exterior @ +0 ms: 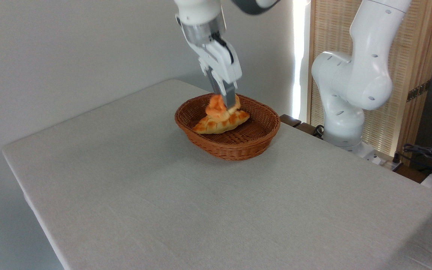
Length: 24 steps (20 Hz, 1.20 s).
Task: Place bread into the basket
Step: 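Lift the bun and carry it over the wicker basket, then lower the bun into the basket beside the long roll and release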
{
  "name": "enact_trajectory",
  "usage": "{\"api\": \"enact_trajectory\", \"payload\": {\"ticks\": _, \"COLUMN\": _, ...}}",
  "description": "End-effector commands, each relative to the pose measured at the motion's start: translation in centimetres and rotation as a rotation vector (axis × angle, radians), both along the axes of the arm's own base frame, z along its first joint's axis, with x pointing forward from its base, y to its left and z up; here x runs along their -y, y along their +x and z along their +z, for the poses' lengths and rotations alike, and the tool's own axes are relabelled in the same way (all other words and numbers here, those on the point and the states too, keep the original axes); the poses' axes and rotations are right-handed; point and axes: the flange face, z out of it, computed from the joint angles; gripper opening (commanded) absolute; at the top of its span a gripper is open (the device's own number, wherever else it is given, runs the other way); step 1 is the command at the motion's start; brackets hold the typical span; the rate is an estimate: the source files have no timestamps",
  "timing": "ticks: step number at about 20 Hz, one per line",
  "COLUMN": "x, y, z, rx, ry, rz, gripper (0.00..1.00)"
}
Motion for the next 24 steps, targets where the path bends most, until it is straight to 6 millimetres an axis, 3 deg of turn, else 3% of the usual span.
{"api": "enact_trajectory", "payload": {"ticks": 1, "x": 1.1, "y": -0.9, "z": -3.3, "rx": -0.025, "ry": 0.047, "rz": -0.064, "gripper": 0.44}}
{"api": "enact_trajectory", "payload": {"ticks": 6, "x": 2.0, "y": -1.3, "z": -5.2, "rx": -0.021, "ry": 0.051, "rz": -0.082, "gripper": 0.55}}
{"api": "enact_trajectory", "payload": {"ticks": 8, "x": 2.2, "y": -1.4, "z": -6.0, "rx": -0.011, "ry": 0.049, "rz": -0.083, "gripper": 0.68}}
{"api": "enact_trajectory", "payload": {"ticks": 9, "x": 2.2, "y": -1.4, "z": -6.4, "rx": -0.007, "ry": 0.049, "rz": -0.081, "gripper": 0.79}}
{"api": "enact_trajectory", "payload": {"ticks": 11, "x": 2.2, "y": -1.3, "z": -6.5, "rx": 0.001, "ry": 0.048, "rz": -0.079, "gripper": 0.89}}
{"api": "enact_trajectory", "payload": {"ticks": 24, "x": 2.2, "y": -1.3, "z": -6.7, "rx": -0.005, "ry": 0.051, "rz": -0.079, "gripper": 1.0}}
